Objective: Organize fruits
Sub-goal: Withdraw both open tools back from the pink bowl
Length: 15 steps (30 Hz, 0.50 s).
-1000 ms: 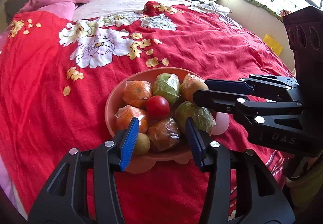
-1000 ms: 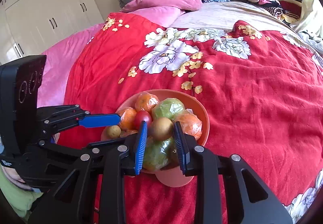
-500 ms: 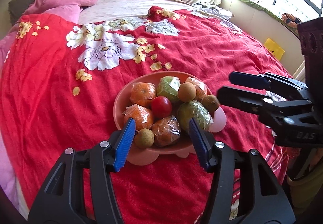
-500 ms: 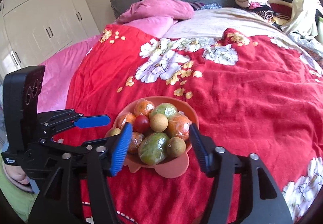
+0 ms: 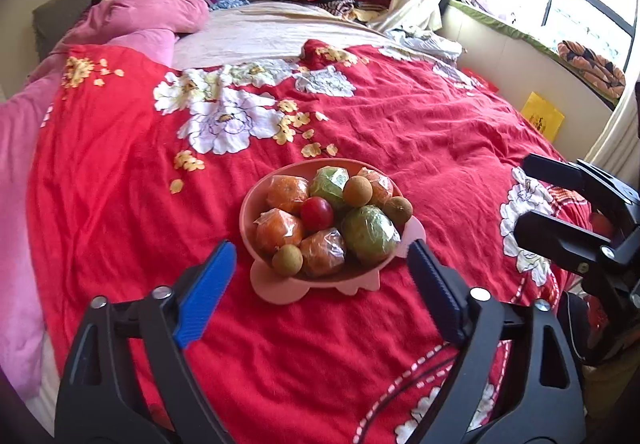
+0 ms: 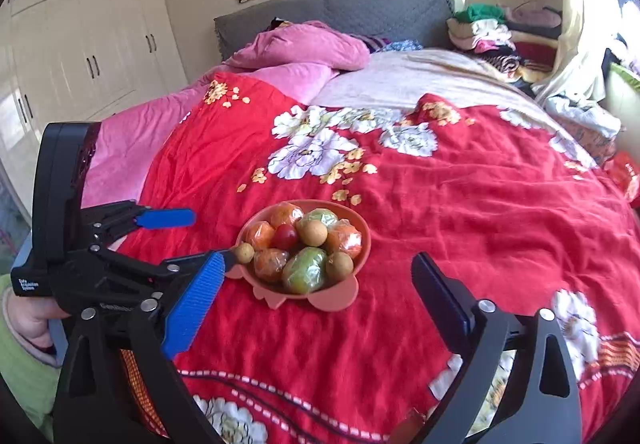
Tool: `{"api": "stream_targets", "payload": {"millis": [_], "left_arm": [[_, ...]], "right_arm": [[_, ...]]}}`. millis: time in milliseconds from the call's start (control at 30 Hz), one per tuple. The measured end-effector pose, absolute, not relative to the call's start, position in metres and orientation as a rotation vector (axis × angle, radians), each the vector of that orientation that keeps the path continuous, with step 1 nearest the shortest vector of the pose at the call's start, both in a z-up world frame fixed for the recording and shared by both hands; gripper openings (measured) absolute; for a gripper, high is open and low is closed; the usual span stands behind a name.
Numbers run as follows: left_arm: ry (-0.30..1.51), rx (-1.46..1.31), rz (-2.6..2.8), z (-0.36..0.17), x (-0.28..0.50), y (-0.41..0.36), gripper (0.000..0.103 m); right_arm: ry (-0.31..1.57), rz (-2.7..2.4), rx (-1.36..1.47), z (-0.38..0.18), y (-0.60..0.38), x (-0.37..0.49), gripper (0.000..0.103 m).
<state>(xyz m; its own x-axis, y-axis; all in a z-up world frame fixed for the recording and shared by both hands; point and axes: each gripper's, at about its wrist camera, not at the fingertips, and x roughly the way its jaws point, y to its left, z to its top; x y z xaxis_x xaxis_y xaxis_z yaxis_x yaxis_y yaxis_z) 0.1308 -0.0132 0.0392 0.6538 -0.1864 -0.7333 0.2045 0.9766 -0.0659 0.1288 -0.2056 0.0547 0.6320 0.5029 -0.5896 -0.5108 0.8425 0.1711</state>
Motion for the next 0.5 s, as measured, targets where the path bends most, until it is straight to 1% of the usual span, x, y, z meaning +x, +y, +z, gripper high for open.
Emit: {"api": "stream_targets", "payload": {"millis": [33,100,267,500], "left_arm": [[0.825,0.018,-0.218,0.041,0.127,-0.012,0.088],[0.815,0.014,-0.199,0.045,0.117,-0.012,0.093],[0.793,-0.037,-0.194,0.056,0.090,-0.009,0.093],[0.753,-0.011,-0.131,0.057,0.056,-0.016,0.093]], "right_arm": [[0.665,0.577,-0.012,0.057,-0.207,0.122,0.098],[0.660,0.568,-0.021,0.060,-0.208,0.114,0.098],[0.664,0.538,-0.044,0.060,-0.210,0.094,0.098],[0.666,0.516,-0.072,0.052,-0.213,0.066,0.098]]}}
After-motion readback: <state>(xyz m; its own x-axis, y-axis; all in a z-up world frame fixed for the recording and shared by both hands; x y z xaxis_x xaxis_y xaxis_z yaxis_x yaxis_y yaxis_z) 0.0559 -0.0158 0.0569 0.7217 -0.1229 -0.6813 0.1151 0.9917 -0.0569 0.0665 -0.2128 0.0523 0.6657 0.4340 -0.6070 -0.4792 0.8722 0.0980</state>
